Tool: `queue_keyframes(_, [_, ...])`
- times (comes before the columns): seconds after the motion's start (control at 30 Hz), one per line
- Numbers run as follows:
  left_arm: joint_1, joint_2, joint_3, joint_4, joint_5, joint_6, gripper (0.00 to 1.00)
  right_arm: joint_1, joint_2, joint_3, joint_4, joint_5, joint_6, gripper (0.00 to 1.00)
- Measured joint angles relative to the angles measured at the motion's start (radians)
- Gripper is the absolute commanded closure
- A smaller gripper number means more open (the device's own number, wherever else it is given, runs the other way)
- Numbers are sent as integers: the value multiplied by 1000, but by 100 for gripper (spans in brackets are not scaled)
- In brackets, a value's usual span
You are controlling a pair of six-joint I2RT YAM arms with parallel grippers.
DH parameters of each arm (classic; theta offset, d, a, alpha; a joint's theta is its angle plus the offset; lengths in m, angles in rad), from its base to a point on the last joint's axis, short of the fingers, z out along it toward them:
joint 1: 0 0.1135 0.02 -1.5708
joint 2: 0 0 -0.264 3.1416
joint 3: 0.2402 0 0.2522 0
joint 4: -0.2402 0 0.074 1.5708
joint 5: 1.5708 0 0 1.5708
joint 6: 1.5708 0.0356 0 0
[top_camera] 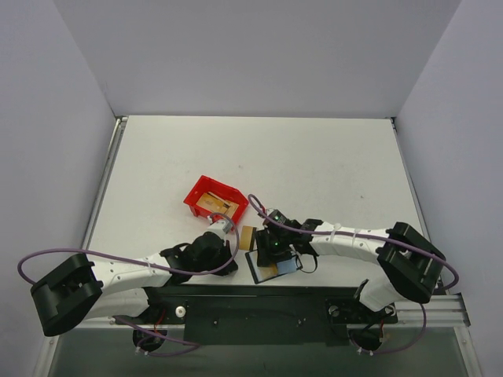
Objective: Put the credit cards into the card holder
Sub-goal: Insert the credit card into the card holder.
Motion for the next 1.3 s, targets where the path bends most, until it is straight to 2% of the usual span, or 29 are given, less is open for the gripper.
queue_keyframes(0.73, [-3, 40, 23, 14, 3, 2, 94, 12, -59, 76, -236, 200, -21, 57])
queue_keyframes(1.17, [-4, 64, 36, 26, 8, 6, 94, -16, -119, 92, -286, 164, -18, 58])
queue_keyframes(1.3, [-4, 77, 42, 35, 11, 6, 94, -28, -137, 94, -291, 166, -18, 68])
